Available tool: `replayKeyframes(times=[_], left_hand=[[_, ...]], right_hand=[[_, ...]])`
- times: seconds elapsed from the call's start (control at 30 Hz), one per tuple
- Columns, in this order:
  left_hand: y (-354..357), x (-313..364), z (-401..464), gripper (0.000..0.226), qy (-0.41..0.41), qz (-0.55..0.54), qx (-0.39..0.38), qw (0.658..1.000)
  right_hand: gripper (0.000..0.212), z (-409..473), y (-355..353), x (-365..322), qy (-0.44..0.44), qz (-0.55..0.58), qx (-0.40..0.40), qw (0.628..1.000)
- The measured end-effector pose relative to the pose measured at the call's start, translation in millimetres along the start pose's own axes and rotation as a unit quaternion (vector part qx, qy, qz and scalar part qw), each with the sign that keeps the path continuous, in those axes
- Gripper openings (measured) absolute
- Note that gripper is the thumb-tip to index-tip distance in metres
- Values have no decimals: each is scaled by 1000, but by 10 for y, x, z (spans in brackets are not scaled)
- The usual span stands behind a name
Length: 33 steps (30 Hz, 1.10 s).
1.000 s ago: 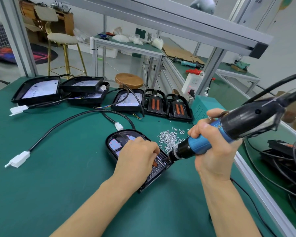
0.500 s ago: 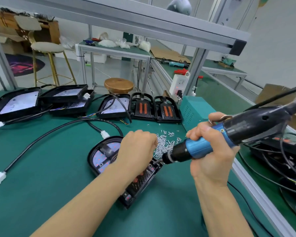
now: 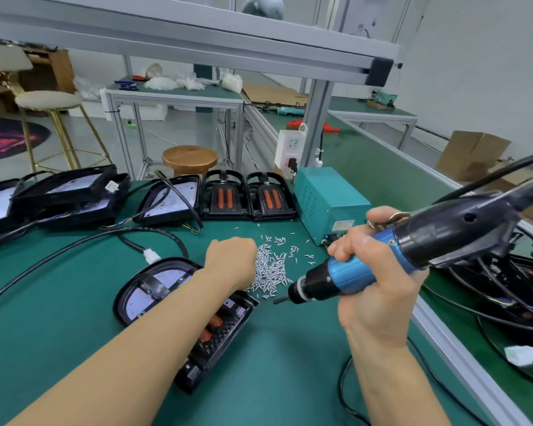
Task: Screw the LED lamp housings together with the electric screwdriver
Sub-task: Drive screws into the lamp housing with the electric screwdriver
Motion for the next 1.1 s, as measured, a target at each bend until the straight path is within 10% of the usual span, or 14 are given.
replayKeyframes(times=[0.37, 0.63, 1.1], left_hand=[[-33, 9, -58, 17, -4, -47, -6, 999], [-138, -217, -93, 16, -18, -292, 17, 956], [-262, -596, -619, 12, -75, -745, -36, 661]], right_hand=[[26, -13, -7, -38, 12, -2, -5, 1000], [23, 36, 23, -76, 7, -18, 8, 1000], [20, 137, 315, -113, 31, 58, 51, 997]])
Point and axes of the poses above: each hand's wrist, its own z-axis towards the middle knuckle, its own y-axis out of the palm, x = y × z, the point moved 3 cm from there along z, towards the middle knuckle, and after that the axes turned 5 degrees about -y, right-handed, at the moved point
